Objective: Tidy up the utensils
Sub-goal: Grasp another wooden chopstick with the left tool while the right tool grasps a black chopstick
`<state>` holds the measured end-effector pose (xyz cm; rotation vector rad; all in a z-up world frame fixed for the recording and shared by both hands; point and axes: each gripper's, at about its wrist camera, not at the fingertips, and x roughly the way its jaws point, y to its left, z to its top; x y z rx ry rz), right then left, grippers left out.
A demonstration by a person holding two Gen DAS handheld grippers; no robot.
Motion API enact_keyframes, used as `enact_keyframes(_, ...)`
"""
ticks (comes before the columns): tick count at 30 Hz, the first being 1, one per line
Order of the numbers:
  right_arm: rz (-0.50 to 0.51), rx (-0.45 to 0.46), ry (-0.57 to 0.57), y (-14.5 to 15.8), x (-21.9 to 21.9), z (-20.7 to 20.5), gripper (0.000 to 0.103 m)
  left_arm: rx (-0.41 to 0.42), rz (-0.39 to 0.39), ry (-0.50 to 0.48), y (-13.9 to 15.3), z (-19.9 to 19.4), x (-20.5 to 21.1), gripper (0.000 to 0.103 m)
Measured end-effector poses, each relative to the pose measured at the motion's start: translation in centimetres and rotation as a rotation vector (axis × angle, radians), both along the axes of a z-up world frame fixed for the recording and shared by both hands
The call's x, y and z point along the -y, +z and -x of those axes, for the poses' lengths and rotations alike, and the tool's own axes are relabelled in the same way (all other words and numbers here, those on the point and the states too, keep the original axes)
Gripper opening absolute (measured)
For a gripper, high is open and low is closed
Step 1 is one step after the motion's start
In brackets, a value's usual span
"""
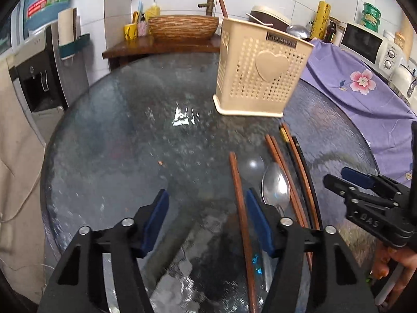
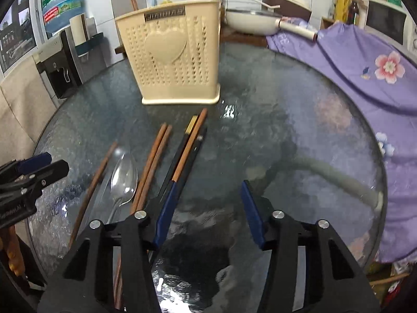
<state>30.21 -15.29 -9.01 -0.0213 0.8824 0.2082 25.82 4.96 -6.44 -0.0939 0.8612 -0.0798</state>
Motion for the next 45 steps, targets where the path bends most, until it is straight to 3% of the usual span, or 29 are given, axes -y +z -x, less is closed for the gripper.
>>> enact_keyframes(21, -0.012, -0.076, 0.010, -0.9, -0.2, -1.2, 0.032, -0.066, -0.016, -0.071, -2.4, 0.2, 2.8, 0.043)
enact_keyframes(24, -0.025, -0.079, 0.008, -0.8, 0.0, -1.5, 0.032, -0.073, -0.024, -0.069, -2.6, 0.0, 2.9, 0.038)
enact_keyframes(35, -0.016, -0.087, -0.035, -0.8, -0.8, -3.0, 0.032, -0.068, -0.064, -0.064, -2.6, -1.6, 3.7, 0.036)
enact_keyframes(39, -0.024, -0.096, -0.049, -1.0, -0.8, -3.7, 0.030, -0.069, -0.078, -0.052, -2.7, -3.2, 3.7, 0.025)
enact_keyframes(45, -0.011, -0.095, -0.068, -1.0, -1.2, -5.3, 0.026, -0.075, -0.096, -0.043, -2.7, -5.2, 3.6, 0.018)
